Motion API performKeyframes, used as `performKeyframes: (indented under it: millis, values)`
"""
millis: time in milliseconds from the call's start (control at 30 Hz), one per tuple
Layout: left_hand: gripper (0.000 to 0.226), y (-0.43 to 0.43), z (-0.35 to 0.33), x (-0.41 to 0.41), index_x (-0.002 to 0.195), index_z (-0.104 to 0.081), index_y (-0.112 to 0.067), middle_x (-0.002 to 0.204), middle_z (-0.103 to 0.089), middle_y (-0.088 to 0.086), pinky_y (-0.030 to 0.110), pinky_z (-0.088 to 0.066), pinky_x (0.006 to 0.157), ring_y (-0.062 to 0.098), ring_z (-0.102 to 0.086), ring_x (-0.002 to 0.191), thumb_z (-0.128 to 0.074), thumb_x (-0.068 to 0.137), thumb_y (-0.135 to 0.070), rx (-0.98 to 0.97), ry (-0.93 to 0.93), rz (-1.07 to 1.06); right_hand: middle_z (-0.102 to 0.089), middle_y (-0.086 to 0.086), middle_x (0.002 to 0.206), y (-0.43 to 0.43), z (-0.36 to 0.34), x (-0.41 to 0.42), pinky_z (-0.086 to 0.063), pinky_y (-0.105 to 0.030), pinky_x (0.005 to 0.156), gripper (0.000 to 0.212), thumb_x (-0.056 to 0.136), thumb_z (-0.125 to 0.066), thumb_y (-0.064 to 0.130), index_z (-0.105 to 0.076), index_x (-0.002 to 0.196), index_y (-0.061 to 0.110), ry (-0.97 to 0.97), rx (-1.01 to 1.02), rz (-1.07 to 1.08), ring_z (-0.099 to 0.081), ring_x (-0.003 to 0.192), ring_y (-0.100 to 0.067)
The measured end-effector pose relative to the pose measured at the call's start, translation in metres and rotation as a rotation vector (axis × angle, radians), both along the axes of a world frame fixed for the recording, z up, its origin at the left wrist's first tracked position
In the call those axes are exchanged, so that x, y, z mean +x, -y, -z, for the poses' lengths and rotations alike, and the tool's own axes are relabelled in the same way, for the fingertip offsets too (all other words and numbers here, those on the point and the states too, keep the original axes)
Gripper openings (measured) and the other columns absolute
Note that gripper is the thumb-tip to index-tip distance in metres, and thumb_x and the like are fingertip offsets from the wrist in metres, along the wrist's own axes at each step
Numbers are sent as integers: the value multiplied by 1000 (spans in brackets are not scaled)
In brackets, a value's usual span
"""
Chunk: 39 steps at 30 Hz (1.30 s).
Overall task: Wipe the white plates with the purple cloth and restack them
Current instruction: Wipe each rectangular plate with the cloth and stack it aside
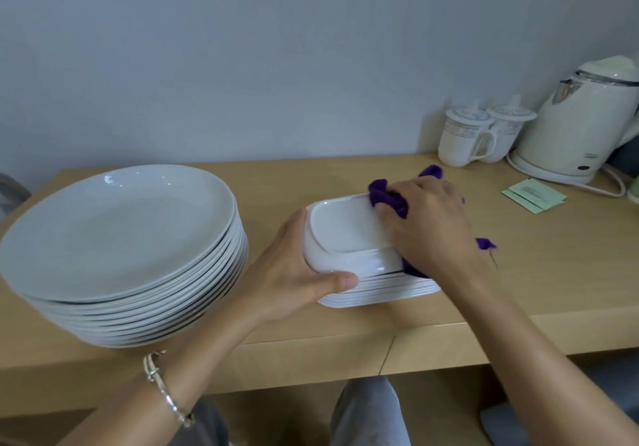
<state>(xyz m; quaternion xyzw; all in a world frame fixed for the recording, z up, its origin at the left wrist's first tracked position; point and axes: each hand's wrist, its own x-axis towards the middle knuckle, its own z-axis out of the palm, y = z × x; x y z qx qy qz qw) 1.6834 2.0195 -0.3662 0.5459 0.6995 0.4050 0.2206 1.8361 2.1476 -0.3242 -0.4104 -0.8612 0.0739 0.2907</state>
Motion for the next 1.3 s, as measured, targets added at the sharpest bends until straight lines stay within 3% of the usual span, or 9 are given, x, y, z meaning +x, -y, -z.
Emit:
performKeyframes:
  millis: [200,300,467,600,800,967,1067,1200,1300]
  values:
    - [88,1,1,2,131,-41,-37,128,-58,-17,41,-50,97,4,-57,119,-83,57,-56,32,63,-29,-63,-4,107,26,-1,-58,-41,-42,93,39,85,-47,45,-64,114,27,92,38,-365,-52,103,-33]
    - [91,2,4,-2,138,-38,-41,137,-52,-17,43,-45,104,6,-52,127,-79,60,-61,33,34,-19,-63,-4,107,-9,-7,-54,-44,-39,91,41,80,-43,52,-64,110,34,122,-55,-290,-54,103,-32]
    - [87,3,2,-2,136,-39,-46,136,-51,-21,41,-44,105,3,-49,127,-79,60,-61,24,19,-18,-65,-1,104,-57,-22,-7,-41,-31,76,27,88,-53,42,-64,109,28,61,-214,-77,-56,91,-23]
    - [89,2,3,-2,136,-39,-46,136,-52,-20,41,-44,105,4,-50,127,-79,59,-62,23,21,-19,-63,-4,114,-39,-12,-10,-37,-33,90,34,87,-53,44,-63,117,31,106,-42,-96,-54,106,-29]
    - [84,5,1,0,128,-47,-31,120,-65,-13,43,-52,94,5,-62,112,-81,56,-56,10,80,-35,-62,-4,109,19,-3,-74,-38,-39,96,36,85,-51,44,-63,115,28,132,38,-487,-54,101,-31]
    - [84,10,-3,0,132,-42,-45,128,-55,-25,31,-46,99,-3,-53,119,-74,57,-65,1,17,-56,-59,-6,116,-38,-13,-44,-40,-35,92,33,88,-50,44,-62,117,31,167,-42,-198,-51,110,-31]
    - [86,8,-3,1,134,-40,-46,130,-54,-25,35,-46,102,-3,-52,121,-75,57,-62,9,19,-49,-59,-6,113,-53,-13,-23,-39,-34,89,33,89,-48,44,-63,114,31,143,-105,-75,-51,107,-32]
    - [84,7,-6,4,135,-42,-41,130,-57,-20,40,-47,102,2,-55,121,-79,61,-52,61,33,-6,-65,-3,99,1,-2,-29,-38,-34,87,46,80,-37,52,-67,106,28,107,59,-343,-55,97,-30]
    - [65,5,-12,9,128,-49,-33,120,-62,-14,38,-52,93,7,-60,114,-75,69,-29,125,-17,54,-63,0,108,50,5,-27,-39,-34,91,45,82,-43,47,-66,113,23,48,88,-474,-54,100,-27]
